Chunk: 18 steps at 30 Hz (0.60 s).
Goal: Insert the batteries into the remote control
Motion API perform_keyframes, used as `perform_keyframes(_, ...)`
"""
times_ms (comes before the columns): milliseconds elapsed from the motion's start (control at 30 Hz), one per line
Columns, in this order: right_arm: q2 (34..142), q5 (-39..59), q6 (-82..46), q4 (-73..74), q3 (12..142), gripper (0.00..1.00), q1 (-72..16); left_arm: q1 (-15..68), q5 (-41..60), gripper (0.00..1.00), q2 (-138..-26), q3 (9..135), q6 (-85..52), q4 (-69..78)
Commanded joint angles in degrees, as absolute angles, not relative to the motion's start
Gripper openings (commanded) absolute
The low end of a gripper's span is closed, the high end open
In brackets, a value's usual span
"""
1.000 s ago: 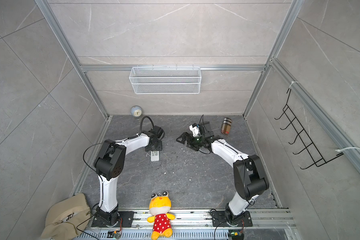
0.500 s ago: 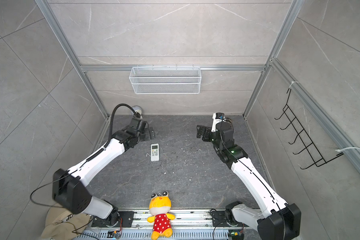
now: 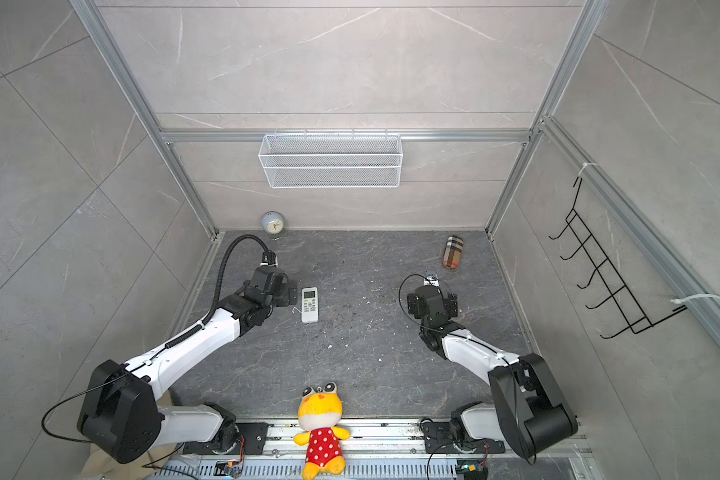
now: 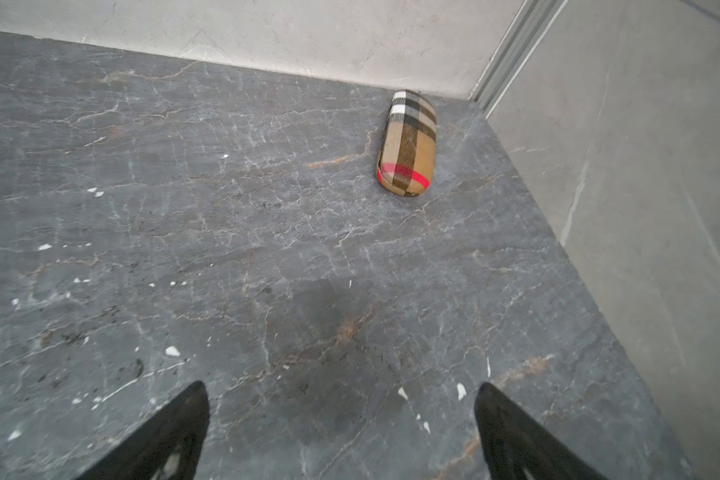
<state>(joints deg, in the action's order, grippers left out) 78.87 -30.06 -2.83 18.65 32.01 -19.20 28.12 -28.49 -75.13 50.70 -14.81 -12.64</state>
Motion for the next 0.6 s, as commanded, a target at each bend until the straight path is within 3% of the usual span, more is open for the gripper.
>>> perform_keyframes(0, 80.9, -33.0, 2.0, 30.2, 30.3, 1.0, -17.8, 27.5, -31.5, 1.0, -71.6, 46.8, -9.0, -2.5)
perform_keyframes(100, 81.5, -31.5, 0.7, 36.1, 27.0, 0.99, -15.7, 27.2, -37.5, 1.0, -70.3, 44.1, -8.5, -0.8)
perform_keyframes(233, 84.7, -29.0, -0.5, 48.4, 21.7, 1.0, -13.3, 26.6, -38.3, 1.0, -67.5, 38.1, -2.2, 6.6)
perform_keyframes(433, 85.0, -16.2, -1.8, 45.3, 22.5, 0.99, -8.9, 21.6, -30.3, 0.99, -64.1, 31.7, 4.0, 10.4)
perform_keyframes(500, 88.5, -16.5, -0.3, 57.3, 18.7, 0.99, -8.8, 19.9, -29.5, 0.99, -64.1, 29.2, 5.0, 13.1)
perform_keyframes(567, 86.3, -16.1, -1.4, 50.3, 19.8, 0.99, -9.0, 18.1, -28.8, 1.0, -64.5, 26.8, 4.3, 15.7)
